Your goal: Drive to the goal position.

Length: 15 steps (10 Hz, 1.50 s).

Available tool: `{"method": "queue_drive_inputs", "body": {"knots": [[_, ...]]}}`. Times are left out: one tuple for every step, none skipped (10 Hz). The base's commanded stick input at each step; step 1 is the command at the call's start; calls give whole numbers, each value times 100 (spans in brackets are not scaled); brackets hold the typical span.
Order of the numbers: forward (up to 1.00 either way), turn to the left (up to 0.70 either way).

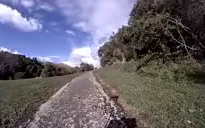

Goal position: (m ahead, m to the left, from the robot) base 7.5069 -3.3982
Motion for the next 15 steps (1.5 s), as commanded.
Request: {"method": "queue_drive_inputs", "body": {"knots": [[0, 0], [0, 0], [0, 0], [0, 0], [0, 70], [0, 70], [0, 69], [0, 60], [0, 20], [0, 0], [0, 0], [0, 0], [0, 0], [0, 0], [0, 0]]}}
